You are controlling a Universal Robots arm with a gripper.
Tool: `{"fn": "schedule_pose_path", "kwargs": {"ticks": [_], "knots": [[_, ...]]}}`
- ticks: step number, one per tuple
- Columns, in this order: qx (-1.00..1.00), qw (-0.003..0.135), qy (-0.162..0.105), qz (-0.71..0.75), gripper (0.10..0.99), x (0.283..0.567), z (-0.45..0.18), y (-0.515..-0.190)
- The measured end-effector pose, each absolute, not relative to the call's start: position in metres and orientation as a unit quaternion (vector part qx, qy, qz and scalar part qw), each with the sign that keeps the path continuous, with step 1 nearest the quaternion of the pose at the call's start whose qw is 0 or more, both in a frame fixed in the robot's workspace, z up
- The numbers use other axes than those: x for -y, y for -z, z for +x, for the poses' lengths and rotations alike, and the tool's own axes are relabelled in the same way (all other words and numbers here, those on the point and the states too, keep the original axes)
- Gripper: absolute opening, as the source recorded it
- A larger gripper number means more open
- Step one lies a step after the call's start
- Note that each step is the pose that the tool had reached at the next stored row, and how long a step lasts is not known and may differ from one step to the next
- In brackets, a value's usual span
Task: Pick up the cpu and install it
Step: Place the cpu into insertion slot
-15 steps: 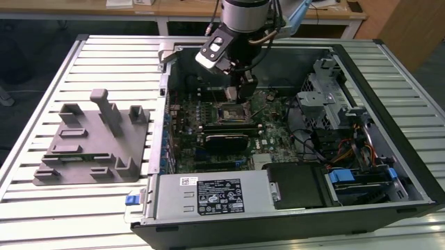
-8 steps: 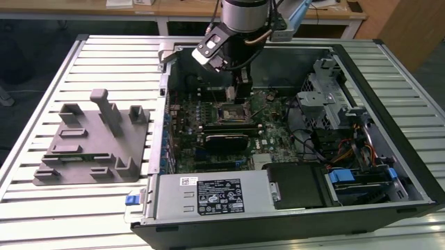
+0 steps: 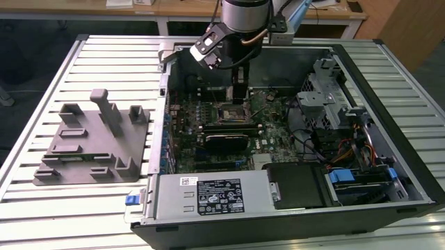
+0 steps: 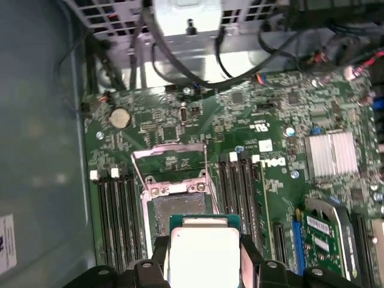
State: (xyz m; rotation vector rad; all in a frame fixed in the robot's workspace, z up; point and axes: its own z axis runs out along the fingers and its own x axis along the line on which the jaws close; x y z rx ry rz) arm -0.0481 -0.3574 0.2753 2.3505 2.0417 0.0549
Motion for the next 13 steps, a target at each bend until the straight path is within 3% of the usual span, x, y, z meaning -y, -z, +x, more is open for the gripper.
{"fn": "schedule_pose_path", "kwargs": {"ticks": [13], "knots": [[-0.603, 0.015, -0.017, 0.798, 0.545, 0.3574, -0.0481, -0.2747]]}}
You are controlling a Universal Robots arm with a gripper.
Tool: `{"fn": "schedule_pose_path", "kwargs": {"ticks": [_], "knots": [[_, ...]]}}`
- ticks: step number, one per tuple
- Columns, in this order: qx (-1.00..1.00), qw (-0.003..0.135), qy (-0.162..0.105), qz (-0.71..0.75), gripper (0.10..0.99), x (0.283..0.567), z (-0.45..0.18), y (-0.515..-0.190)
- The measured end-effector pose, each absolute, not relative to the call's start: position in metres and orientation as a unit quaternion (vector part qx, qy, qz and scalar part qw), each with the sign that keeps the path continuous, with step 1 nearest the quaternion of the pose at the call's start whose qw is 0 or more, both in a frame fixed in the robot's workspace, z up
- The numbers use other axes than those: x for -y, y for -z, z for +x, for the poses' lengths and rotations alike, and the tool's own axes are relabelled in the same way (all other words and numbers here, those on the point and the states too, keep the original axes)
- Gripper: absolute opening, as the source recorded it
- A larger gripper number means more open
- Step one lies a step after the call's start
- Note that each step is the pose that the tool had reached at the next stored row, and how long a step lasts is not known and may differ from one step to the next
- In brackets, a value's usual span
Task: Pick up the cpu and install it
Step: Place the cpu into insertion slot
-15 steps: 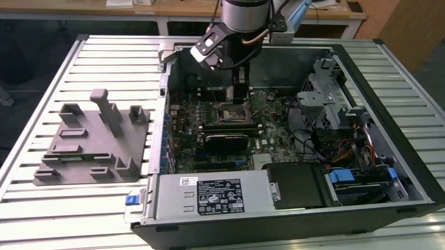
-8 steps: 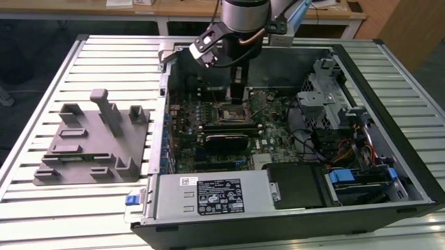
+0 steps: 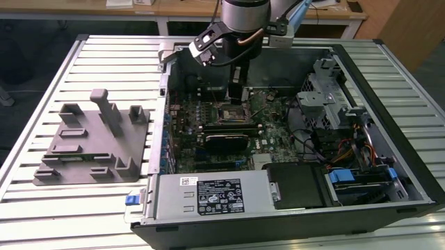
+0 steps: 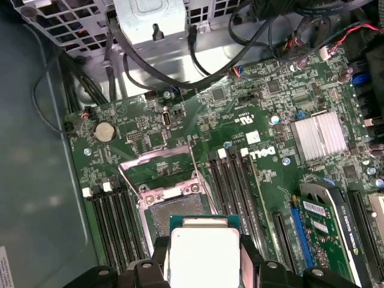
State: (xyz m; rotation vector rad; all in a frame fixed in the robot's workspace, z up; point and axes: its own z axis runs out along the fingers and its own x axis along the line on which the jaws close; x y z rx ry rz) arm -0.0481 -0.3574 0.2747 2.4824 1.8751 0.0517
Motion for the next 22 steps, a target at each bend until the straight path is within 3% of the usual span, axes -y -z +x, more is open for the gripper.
{"fn": "schedule_pose_path", "kwargs": {"ticks": [22], "knots": [[-0.728, 0.012, -0.019, 0.685, 0.545, 0.357, -0.048, -0.26]]}}
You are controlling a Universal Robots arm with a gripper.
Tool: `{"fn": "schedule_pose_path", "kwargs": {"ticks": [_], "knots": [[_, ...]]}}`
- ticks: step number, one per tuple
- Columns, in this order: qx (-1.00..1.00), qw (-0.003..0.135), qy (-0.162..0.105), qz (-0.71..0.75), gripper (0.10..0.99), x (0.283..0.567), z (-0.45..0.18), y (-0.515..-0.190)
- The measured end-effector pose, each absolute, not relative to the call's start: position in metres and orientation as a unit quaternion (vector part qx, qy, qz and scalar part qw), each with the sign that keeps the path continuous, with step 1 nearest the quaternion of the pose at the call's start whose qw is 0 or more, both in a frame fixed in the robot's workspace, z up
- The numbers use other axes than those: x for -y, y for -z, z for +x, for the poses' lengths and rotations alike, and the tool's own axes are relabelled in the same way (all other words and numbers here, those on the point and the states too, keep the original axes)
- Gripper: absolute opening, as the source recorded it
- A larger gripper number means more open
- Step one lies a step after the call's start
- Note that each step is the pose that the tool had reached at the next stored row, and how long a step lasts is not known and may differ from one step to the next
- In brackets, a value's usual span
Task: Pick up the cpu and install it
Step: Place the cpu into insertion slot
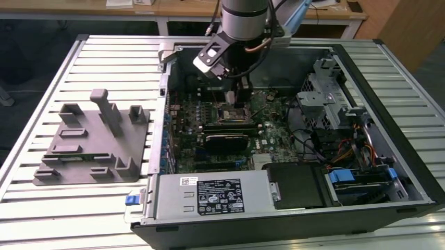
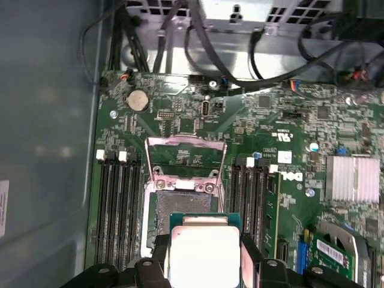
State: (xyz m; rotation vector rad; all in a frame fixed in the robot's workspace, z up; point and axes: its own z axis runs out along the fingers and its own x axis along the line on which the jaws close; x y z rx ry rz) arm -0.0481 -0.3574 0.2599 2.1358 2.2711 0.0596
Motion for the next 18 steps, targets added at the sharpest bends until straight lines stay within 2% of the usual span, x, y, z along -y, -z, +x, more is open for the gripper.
{"fn": "schedule_pose_path", "kwargs": {"ticks": [18], "knots": [[-0.743, 0.01, -0.018, 0.669, 0.545, 0.351, -0.048, -0.231]]}}
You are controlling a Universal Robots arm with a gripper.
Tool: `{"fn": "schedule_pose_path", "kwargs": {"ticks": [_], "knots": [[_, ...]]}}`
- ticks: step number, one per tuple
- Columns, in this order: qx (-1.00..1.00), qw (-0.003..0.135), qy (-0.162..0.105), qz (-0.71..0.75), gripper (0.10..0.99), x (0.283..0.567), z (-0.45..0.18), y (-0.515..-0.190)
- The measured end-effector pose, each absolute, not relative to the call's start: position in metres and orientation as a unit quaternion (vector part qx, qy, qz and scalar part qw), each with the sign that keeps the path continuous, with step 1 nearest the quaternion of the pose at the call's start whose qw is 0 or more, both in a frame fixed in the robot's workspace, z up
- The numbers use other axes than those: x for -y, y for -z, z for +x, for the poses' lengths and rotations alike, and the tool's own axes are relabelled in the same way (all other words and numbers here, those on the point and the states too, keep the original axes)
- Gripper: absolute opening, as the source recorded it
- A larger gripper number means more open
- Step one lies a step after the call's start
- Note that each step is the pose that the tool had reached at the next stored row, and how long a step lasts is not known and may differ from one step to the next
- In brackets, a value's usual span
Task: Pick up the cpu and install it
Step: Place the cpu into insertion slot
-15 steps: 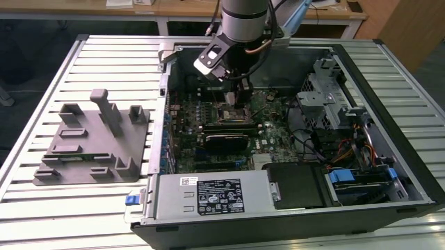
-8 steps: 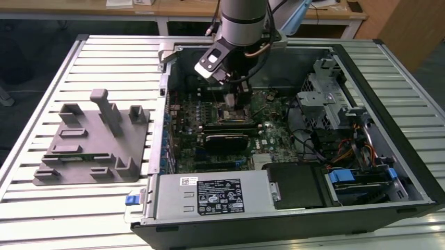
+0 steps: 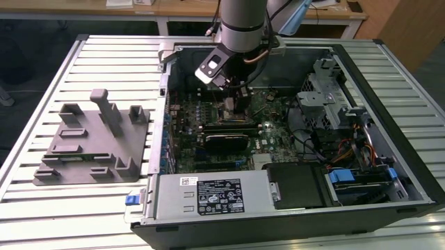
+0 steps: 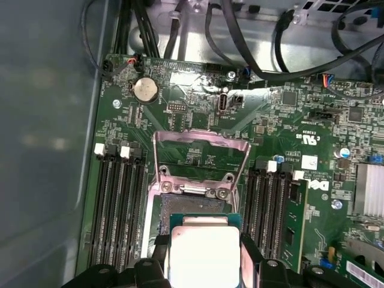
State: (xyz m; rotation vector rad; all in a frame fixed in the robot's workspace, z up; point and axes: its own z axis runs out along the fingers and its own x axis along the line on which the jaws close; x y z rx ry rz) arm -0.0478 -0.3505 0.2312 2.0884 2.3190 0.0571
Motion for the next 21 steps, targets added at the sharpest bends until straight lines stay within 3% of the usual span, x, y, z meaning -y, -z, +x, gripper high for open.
{"fn": "schedule_pose_path", "kwargs": {"ticks": [21], "knots": [[-0.732, 0.01, -0.018, 0.681, 0.545, 0.35, -0.047, -0.203]]}}
